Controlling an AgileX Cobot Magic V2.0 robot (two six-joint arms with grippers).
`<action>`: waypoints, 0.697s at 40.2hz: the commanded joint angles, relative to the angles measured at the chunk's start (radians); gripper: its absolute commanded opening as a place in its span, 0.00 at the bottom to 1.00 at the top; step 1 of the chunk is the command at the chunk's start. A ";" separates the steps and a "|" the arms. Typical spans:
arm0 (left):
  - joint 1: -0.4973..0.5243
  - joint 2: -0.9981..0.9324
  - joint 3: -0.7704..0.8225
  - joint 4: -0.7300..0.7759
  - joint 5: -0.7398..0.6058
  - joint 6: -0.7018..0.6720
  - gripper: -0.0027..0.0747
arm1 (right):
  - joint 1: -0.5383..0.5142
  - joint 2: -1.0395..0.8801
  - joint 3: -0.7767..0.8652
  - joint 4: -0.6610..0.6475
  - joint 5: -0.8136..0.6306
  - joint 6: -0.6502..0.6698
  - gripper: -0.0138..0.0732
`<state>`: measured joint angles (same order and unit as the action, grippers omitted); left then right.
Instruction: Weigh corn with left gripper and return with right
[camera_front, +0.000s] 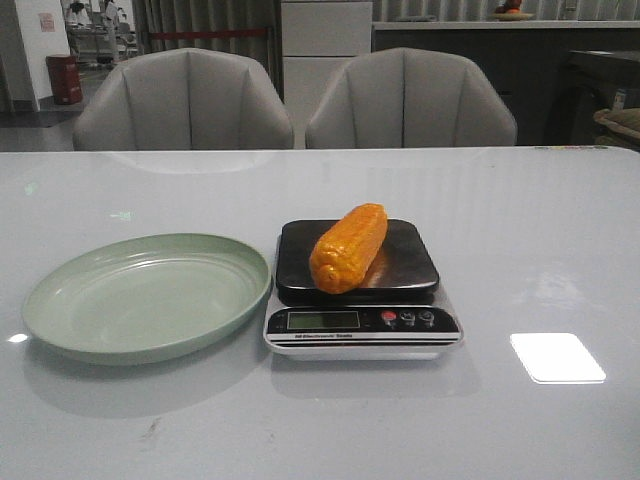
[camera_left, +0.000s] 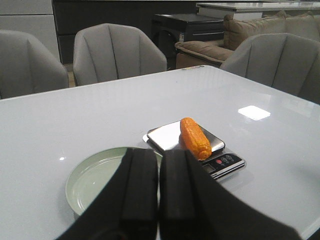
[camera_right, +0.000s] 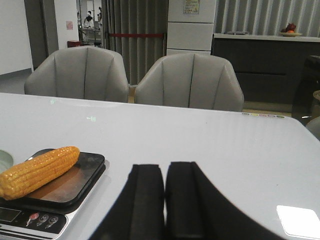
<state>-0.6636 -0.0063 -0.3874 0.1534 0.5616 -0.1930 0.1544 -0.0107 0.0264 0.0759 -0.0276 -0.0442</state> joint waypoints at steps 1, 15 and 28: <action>-0.001 0.009 -0.023 0.006 -0.069 0.006 0.18 | -0.005 -0.016 -0.042 -0.010 -0.084 0.002 0.37; -0.001 0.009 -0.023 0.006 -0.076 0.006 0.18 | -0.005 0.295 -0.320 -0.010 0.093 0.002 0.37; -0.001 0.009 -0.023 0.004 -0.076 0.006 0.18 | -0.005 0.462 -0.385 0.000 0.206 0.002 0.37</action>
<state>-0.6636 -0.0063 -0.3859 0.1534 0.5619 -0.1844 0.1544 0.4254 -0.3191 0.0759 0.2309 -0.0420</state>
